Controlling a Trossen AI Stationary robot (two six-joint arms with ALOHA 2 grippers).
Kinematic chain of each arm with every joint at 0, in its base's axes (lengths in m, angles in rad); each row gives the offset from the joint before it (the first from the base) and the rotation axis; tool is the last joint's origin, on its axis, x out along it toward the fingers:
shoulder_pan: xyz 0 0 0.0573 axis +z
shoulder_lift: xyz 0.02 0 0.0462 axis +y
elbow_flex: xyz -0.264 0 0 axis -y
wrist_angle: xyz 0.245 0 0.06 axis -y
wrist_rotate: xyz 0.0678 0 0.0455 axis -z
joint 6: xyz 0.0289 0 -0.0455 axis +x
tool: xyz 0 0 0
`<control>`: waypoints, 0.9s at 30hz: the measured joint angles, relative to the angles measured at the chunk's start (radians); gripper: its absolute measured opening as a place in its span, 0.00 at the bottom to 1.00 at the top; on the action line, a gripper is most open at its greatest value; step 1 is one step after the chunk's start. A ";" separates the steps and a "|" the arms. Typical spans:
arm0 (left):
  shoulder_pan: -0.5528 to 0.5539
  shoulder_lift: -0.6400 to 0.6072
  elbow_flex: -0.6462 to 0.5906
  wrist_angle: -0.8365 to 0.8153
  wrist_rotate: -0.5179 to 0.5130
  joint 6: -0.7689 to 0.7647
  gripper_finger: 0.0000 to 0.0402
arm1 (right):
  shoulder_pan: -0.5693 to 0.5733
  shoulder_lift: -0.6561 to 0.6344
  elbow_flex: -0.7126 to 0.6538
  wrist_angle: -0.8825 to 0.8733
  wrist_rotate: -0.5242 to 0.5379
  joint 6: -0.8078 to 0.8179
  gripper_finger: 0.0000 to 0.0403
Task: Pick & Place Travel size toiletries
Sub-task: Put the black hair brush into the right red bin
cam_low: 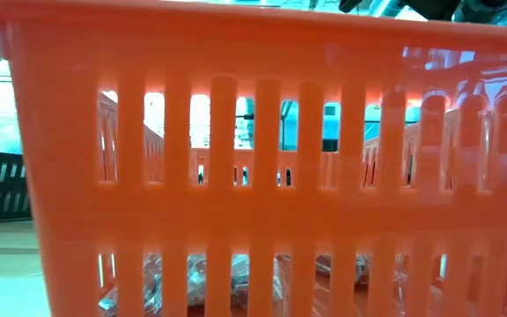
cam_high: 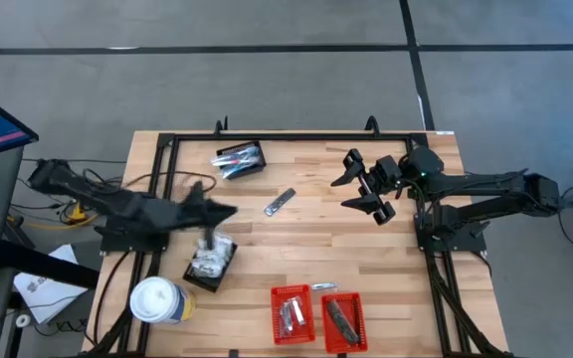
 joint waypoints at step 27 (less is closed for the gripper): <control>0.566 1.112 0.495 0.076 0.341 0.069 0.00 | -0.008 0.000 0.000 -0.005 0.000 -0.001 0.57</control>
